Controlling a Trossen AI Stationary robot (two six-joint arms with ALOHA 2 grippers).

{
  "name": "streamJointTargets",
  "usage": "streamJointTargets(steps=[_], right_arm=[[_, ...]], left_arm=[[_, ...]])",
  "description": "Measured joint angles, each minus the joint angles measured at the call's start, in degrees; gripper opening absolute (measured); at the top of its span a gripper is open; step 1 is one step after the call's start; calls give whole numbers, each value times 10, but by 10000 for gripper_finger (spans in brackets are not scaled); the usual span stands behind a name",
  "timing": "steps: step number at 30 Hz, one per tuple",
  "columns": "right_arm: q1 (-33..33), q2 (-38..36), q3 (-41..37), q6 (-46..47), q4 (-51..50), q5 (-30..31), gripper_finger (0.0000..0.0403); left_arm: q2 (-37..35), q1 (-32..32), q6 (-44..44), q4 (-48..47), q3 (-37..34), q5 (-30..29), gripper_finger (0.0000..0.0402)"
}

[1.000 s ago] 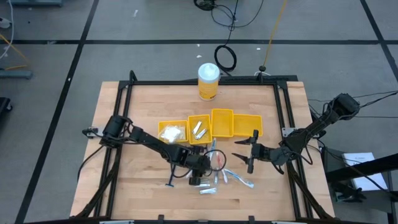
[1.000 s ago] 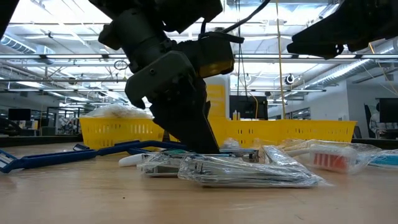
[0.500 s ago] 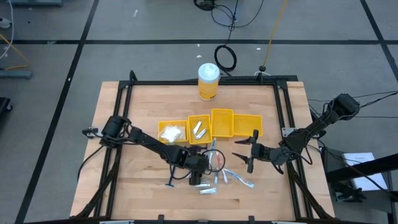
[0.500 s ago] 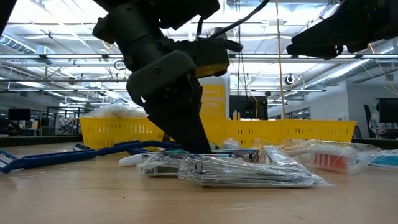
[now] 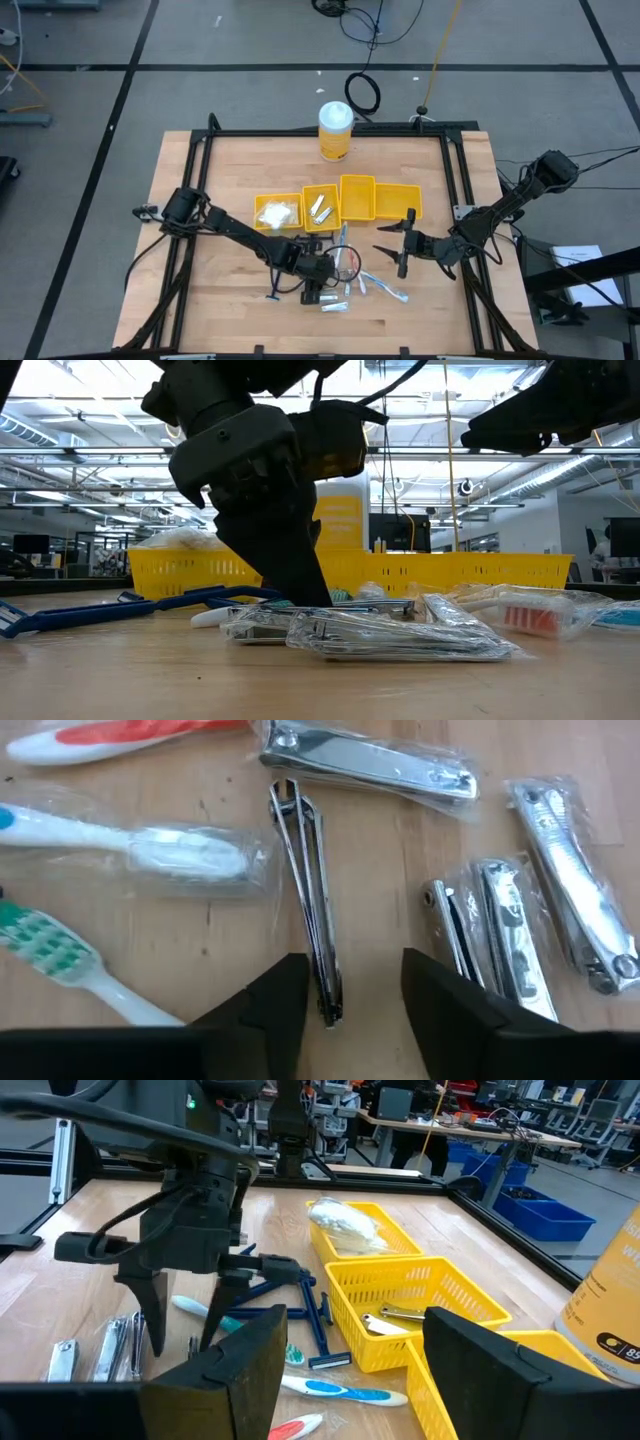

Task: Pick & Place Travel size toiletries
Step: Put the silver nail cutter into the middle left yellow bin

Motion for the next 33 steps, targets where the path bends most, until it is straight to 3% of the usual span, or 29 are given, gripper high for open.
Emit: streamJointTargets(steps=[11,23,33], right_arm=[[0,0,0,0,0,0,221],[0,0,0,0,0,0,221],[0,0,0,0,0,0,221]], left_arm=[[0,1,-59,11,0,-55,58],[1,1,-73,22,0,-60,9],[-12,-6,-53,22,4,-62,5]])
